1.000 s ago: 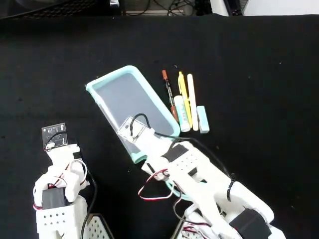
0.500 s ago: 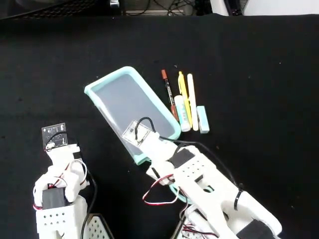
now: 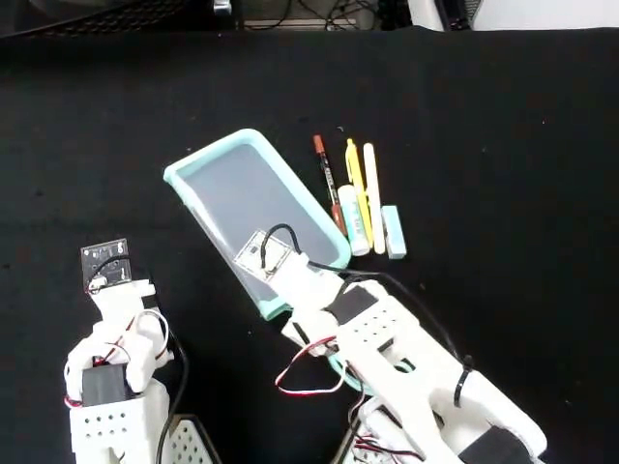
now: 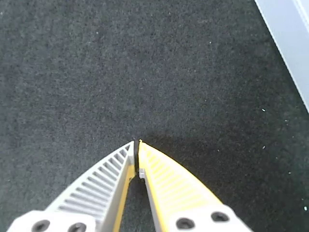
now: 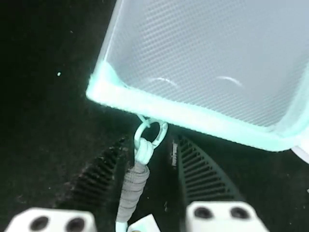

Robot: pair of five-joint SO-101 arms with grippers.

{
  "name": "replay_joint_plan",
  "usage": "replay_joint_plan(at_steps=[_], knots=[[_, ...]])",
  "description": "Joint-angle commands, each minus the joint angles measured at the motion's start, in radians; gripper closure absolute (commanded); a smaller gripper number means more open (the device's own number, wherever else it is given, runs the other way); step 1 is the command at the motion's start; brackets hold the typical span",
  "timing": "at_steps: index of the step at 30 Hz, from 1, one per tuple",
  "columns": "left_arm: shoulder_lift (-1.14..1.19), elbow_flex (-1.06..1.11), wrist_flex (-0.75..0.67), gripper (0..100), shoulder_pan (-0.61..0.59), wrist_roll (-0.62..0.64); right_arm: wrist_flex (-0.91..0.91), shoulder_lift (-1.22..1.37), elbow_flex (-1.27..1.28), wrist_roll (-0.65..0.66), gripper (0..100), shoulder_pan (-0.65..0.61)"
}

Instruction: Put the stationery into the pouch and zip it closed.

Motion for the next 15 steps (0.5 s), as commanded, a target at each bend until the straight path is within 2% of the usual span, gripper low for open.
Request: replay_joint_plan(at_steps=[1, 12, 15], knots=[[-0.009, 0.013, 0.005, 97, 0.005, -0.011, -0.009, -0.021, -0.044, -0.009, 86.8, 0.018], [-0.009, 0.013, 0.005, 97, 0.005, -0.011, -0.011, 0.024, -0.054, -0.012, 86.8, 0.018], [-0.009, 0.013, 0.005, 97, 0.005, -0.011, -0.011, 0.124, -0.11, -0.074, 86.8, 0.018]])
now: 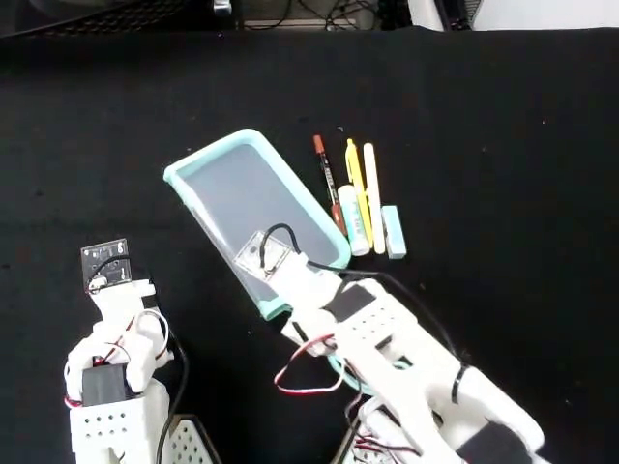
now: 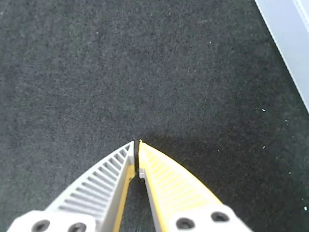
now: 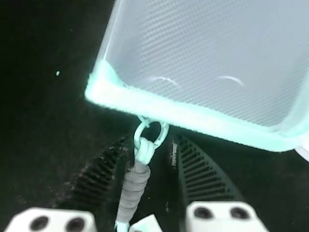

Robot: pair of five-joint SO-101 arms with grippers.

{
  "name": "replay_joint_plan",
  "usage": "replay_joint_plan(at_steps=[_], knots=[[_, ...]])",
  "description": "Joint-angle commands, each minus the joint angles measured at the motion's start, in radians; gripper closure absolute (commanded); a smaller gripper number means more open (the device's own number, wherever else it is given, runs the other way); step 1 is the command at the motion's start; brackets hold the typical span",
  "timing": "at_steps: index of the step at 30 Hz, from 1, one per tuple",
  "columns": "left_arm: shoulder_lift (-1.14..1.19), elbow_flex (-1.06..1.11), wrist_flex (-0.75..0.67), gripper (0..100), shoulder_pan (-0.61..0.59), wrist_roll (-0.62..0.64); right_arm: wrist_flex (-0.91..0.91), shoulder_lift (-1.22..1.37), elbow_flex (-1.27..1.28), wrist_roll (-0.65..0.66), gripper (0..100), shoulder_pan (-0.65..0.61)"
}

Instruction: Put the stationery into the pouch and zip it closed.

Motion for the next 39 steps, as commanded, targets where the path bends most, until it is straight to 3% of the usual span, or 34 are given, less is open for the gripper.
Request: replay_joint_plan(at_steps=[1, 18, 22, 39], knots=[[-0.009, 0.013, 0.005, 97, 0.005, -0.011, -0.011, 0.096, -0.101, -0.064, 86.8, 0.017], [-0.009, 0.013, 0.005, 97, 0.005, -0.011, 0.058, 0.191, -0.171, -0.121, 86.2, -0.017], [-0.009, 0.013, 0.005, 97, 0.005, -0.011, 0.075, 0.199, -0.188, -0.137, 81.7, -0.021], [-0.009, 0.013, 0.005, 97, 0.005, -0.011, 0.046, 0.2, -0.214, -0.126, 85.5, -0.028]])
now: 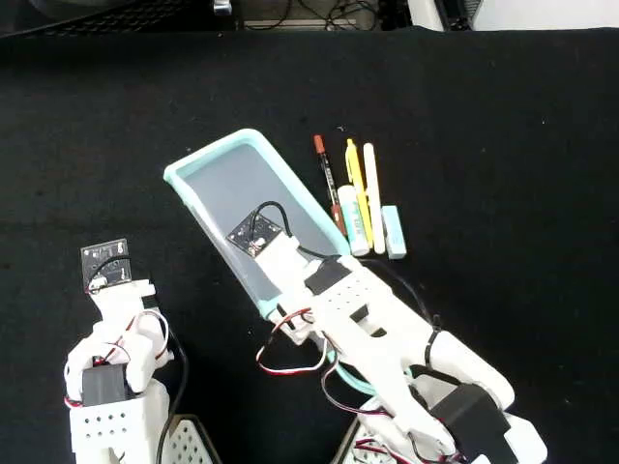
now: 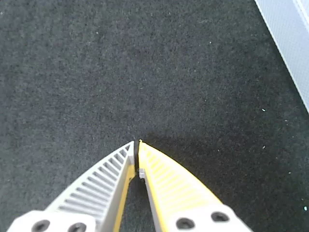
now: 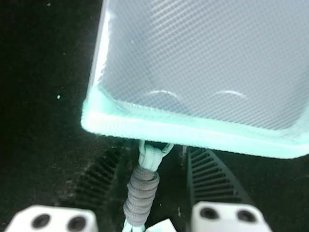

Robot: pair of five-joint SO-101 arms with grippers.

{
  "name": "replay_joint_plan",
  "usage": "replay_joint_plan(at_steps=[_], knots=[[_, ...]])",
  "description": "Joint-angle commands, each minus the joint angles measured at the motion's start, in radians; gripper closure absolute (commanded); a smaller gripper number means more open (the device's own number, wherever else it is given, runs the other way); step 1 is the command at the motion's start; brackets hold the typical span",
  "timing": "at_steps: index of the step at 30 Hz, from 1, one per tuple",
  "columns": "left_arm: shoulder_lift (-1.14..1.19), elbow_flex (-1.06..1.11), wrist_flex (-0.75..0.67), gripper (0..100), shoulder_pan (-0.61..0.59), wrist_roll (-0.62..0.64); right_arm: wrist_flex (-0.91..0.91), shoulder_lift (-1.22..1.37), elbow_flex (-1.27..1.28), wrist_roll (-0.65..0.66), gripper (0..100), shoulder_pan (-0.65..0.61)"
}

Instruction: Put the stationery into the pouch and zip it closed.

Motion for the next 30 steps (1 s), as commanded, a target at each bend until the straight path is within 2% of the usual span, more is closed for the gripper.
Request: replay_joint_plan(at_steps=[1, 5, 9, 12, 14, 17, 19, 23, 30], knots=[[-0.009, 0.013, 0.005, 97, 0.005, -0.011, -0.014, 0.001, -0.041, 0.002, 87.2, -0.006], [-0.009, 0.013, 0.005, 97, 0.005, -0.011, -0.006, 0.035, -0.042, 0.035, 91.6, -0.005], [-0.009, 0.013, 0.005, 97, 0.005, -0.011, -0.002, 0.136, -0.065, 0.032, 85.4, 0.003], [-0.009, 0.013, 0.005, 97, 0.005, -0.011, 0.014, 0.165, -0.111, 0.015, 85.1, 0.037], [-0.009, 0.013, 0.005, 97, 0.005, -0.011, 0.005, 0.17, -0.113, 0.015, 87.4, 0.043], [-0.009, 0.013, 0.005, 97, 0.005, -0.011, -0.005, 0.168, -0.11, 0.015, 97.6, 0.038], [-0.009, 0.013, 0.005, 97, 0.007, -0.011, -0.003, 0.163, -0.11, 0.017, 98.1, 0.038], [-0.009, 0.013, 0.005, 97, 0.005, -0.011, 0.041, 0.059, -0.097, 0.066, 98.6, 0.038], [-0.009, 0.013, 0.005, 97, 0.012, -0.011, 0.212, -0.321, -0.101, 0.106, 98.6, 0.04]])
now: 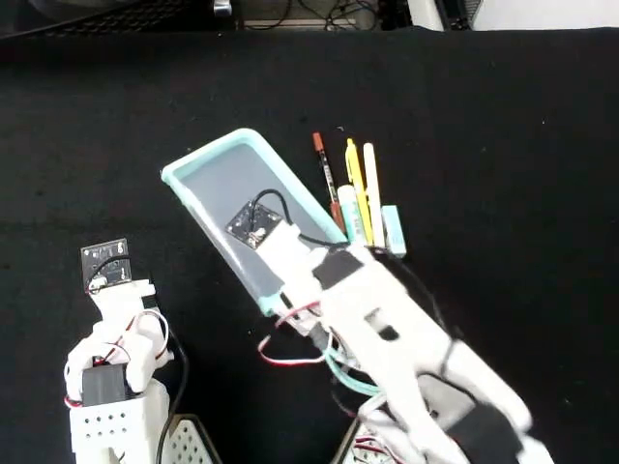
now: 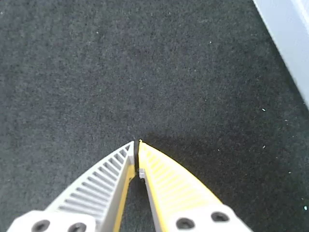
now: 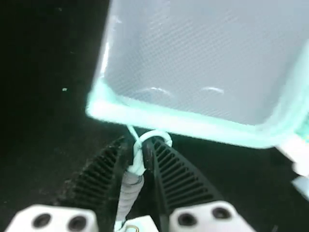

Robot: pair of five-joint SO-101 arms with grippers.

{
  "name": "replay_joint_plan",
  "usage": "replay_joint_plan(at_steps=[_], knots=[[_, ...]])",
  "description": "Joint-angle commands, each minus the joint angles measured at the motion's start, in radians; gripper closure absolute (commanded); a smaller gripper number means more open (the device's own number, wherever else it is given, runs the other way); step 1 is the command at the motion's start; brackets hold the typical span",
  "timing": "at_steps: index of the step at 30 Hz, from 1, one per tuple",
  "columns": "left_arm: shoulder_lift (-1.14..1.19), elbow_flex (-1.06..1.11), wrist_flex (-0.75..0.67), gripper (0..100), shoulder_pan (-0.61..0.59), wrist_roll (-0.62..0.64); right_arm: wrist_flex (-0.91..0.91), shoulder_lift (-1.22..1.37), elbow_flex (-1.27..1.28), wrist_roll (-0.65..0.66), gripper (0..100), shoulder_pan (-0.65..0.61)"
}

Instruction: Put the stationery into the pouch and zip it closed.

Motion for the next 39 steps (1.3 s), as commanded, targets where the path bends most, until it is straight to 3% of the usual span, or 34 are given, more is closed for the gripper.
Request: replay_joint_plan(at_steps=[1, 9, 14, 16, 21, 25, 32, 36, 39], knots=[[-0.009, 0.013, 0.005, 97, 0.012, -0.011, 0.048, -0.214, -0.015, 0.011, 98.6, 0.009], [-0.011, 0.013, 0.005, 97, 0.021, -0.009, 0.046, -0.291, -0.163, 0.04, 98.6, 0.009], [-0.011, 0.002, -0.04, 97, 0.186, -0.012, 0.071, -0.236, -0.357, 0.08, 98.6, 0.009], [-0.011, -0.038, -0.109, 97, 0.188, -0.012, 0.083, -0.211, -0.42, 0.107, 98.6, 0.009], [-0.011, -0.211, -0.396, 96, 0.047, -0.017, 0.086, -0.131, -0.524, 0.172, 98.6, 0.009], [-0.009, -0.243, -0.514, 89, 0.028, -0.084, 0.084, -0.047, -0.638, 0.18, 98.6, 0.009], [-0.011, -0.294, -0.408, 85, 0.033, -0.012, 0.087, 0.044, -0.773, 0.178, 98.6, -0.028], [-0.011, -0.43, -0.238, 74, 0.122, 0.086, 0.087, 0.073, -0.771, 0.178, 98.6, -0.094], [-0.011, -0.544, -0.138, 73, 0.2, 0.187, 0.087, 0.09, -0.771, 0.18, 98.6, -0.115]])
